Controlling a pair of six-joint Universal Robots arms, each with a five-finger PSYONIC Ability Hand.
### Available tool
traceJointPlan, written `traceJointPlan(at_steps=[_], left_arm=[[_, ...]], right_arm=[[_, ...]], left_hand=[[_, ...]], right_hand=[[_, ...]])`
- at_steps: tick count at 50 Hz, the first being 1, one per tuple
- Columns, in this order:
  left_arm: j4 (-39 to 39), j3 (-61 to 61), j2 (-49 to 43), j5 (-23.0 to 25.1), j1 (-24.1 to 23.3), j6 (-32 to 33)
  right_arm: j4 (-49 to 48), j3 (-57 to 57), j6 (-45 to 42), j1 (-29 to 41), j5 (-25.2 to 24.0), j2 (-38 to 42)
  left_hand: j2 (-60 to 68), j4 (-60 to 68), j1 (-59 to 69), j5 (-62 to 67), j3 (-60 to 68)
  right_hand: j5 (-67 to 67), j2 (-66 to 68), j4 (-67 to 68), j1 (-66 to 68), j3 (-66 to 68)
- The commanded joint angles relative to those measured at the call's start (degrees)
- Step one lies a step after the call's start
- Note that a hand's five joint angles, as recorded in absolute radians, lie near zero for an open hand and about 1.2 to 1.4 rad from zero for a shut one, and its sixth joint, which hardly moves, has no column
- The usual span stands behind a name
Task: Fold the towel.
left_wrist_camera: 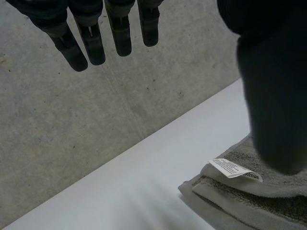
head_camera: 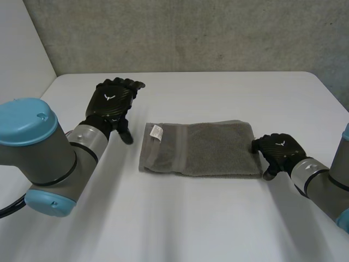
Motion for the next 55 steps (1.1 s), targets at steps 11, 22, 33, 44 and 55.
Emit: traceJointPlan(at_steps=[11,22,33,44,55], left_arm=[[-0.01,-0.72,-0.44,0.11,0.18,-3.25],[-0.01,-0.72,-1.05,0.11,0.27,-3.51],[0.08,-0.72,-1.58,-0.25,0.18,-3.69],[-0.01,-0.81,-1.49,-0.33,0.53,-3.78],[-0.09,-0.63,-0.18,-0.51,0.88,-3.52]], right_arm=[[0.08,-0.78,5.14,1.22,0.02,0.22],[0.25,-0.43,5.41,2.36,0.28,0.04],[-0.36,-0.69,5.33,2.89,0.2,0.57],[-0.63,-1.13,5.15,1.84,0.37,0.22],[1.39,-5.78,-5.02,3.06,5.2,-4.79]], left_hand=[[0.8,0.48,0.57,-7.18,1.44],[11.38,11.06,11.15,3.4,12.02],[37.31,36.99,37.09,29.33,37.96],[48.56,48.23,48.33,40.58,49.2],[39.14,38.82,38.91,31.16,39.78]], right_hand=[[-1.35,-0.25,-0.95,-1.42,-0.91],[-1.18,-0.08,-0.78,-1.25,-0.74],[4.51,5.61,4.91,4.44,4.95],[43.16,44.27,43.57,43.1,43.61],[43.17,44.27,43.57,43.1,43.61]])
